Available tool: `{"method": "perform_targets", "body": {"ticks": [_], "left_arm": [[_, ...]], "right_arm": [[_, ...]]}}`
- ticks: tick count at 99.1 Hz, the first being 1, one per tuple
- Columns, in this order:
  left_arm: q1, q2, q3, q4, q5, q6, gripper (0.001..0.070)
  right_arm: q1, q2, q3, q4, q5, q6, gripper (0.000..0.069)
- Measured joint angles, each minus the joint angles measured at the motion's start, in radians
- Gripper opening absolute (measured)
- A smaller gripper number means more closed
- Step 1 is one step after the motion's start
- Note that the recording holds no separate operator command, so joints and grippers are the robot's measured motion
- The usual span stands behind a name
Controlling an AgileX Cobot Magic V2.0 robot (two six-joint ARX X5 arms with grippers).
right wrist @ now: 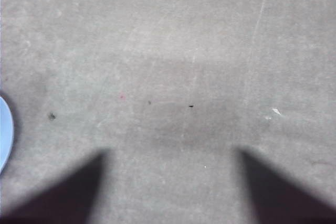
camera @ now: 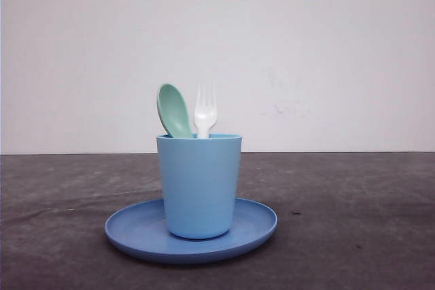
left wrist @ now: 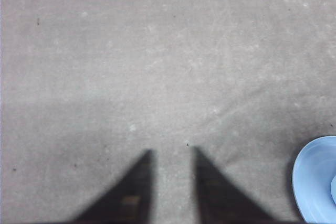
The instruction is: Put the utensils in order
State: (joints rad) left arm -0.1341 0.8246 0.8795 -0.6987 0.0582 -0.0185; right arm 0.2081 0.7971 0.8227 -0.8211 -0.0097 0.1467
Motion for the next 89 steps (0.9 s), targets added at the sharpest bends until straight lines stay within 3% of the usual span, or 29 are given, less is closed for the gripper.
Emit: {"method": "perform_targets", "body": {"ticks": [7,17,77,89], "left_arm": [[0.0,0.0,0.0,-0.002,0.0,0.0,0.0023],[0.0,0.0,0.0,-0.004,0.0,0.0,0.0014],[0.0,0.0,0.0,0.009,-0.001,0.001,0.0014],[0.017,-0.024,-0.017,0.059,-0.065,0.021,0.0014]], "right_arm": [[0.0,0.0,0.0,0.001,0.001,0.001,0.0107],[0.0,0.0,0.0,0.002,0.006,0.006,0.0034],[0.0,0.0,0.0,0.026,0.007,0.011,0.0015],[0.0,0.0,0.0,0.026,0.007,0.011,0.0014]]}}
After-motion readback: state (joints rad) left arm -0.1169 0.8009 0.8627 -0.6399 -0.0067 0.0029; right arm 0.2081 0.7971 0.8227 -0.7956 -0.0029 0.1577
